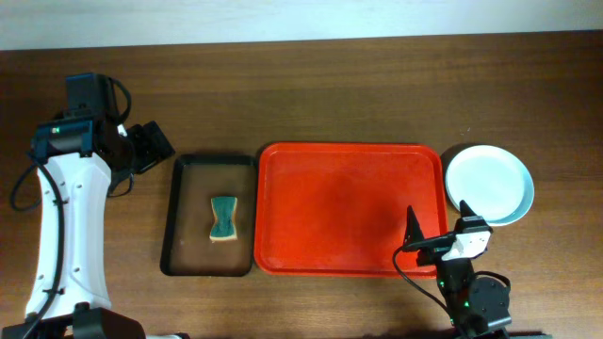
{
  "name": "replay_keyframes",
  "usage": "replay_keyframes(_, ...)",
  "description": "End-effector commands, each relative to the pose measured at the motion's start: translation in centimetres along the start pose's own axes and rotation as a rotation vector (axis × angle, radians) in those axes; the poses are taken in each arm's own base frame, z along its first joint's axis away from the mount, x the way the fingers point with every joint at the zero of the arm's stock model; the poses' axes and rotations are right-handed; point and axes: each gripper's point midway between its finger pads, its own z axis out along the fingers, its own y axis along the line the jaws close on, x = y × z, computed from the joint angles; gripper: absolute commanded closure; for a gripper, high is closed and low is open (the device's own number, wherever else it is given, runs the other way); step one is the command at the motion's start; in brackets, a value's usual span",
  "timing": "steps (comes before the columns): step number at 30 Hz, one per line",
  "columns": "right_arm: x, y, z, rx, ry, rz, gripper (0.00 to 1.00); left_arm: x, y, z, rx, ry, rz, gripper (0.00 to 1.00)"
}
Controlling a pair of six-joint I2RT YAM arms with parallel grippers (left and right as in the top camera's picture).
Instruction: Clean dirty plates on tray and stack at the side
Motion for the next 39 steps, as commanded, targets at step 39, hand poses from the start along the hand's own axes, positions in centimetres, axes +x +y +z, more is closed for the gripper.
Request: replay_keyframes(39, 0.4, 0.4, 0.0, -0.015, 0.010, 0.035, 0.02, 3.7, -4.1, -10.9, 0.185, -0.228, 0.156, 0.01)
